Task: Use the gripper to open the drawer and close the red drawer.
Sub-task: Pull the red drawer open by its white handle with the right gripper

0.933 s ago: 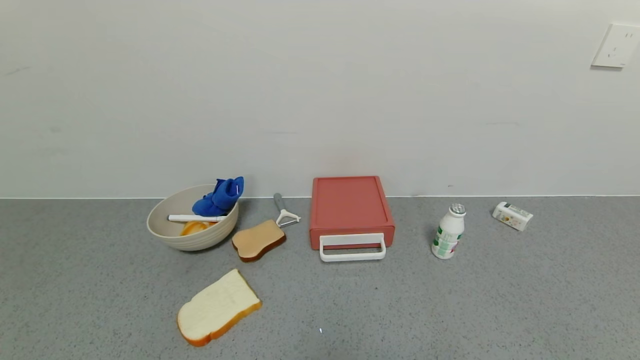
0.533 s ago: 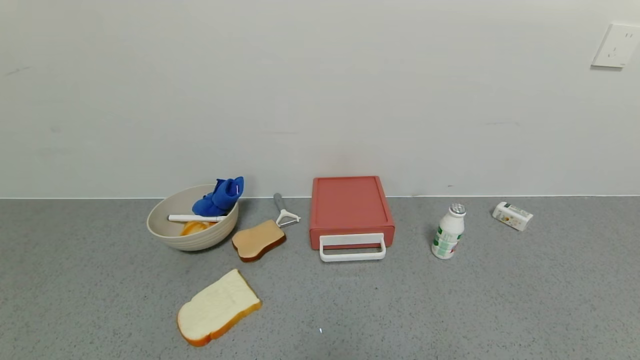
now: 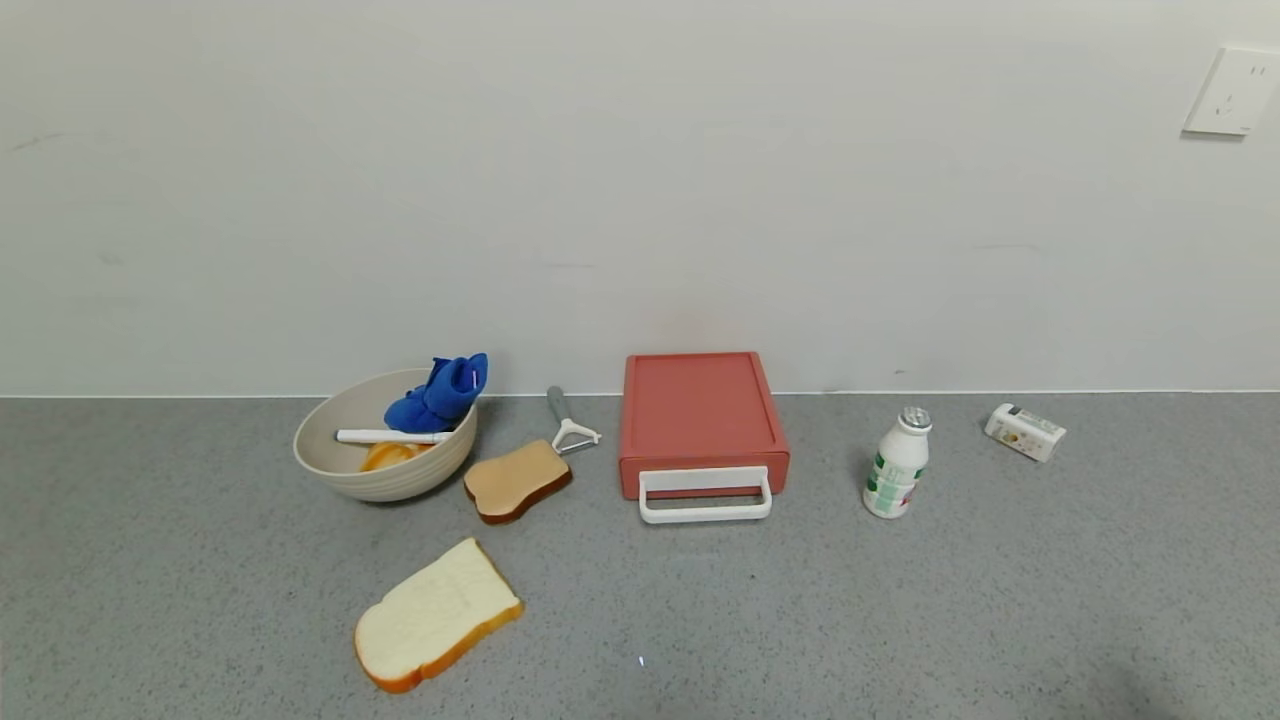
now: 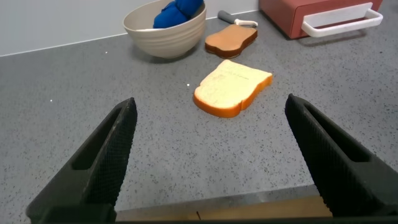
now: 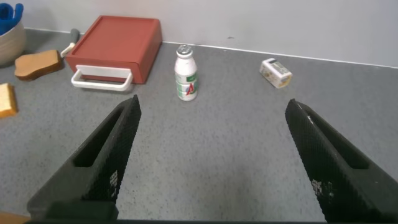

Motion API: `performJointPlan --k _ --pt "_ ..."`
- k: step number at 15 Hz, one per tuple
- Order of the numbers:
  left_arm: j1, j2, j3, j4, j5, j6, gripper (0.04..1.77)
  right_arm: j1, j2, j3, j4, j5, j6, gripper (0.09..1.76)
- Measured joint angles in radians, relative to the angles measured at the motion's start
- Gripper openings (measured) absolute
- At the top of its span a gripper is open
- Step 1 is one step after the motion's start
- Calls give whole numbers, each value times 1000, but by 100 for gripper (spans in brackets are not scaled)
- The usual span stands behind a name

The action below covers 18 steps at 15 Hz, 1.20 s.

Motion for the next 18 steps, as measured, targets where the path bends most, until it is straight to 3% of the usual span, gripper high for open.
performJointPlan --k 6,11,18 --pt "0 0 0 0 0 0 172 45 483 -348 17 113 -9 171" --pt "0 0 0 0 0 -2 172 218 866 -656 115 146 -21 171" --pt "0 0 0 0 -1 -6 172 405 1275 -962 228 142 -40 171"
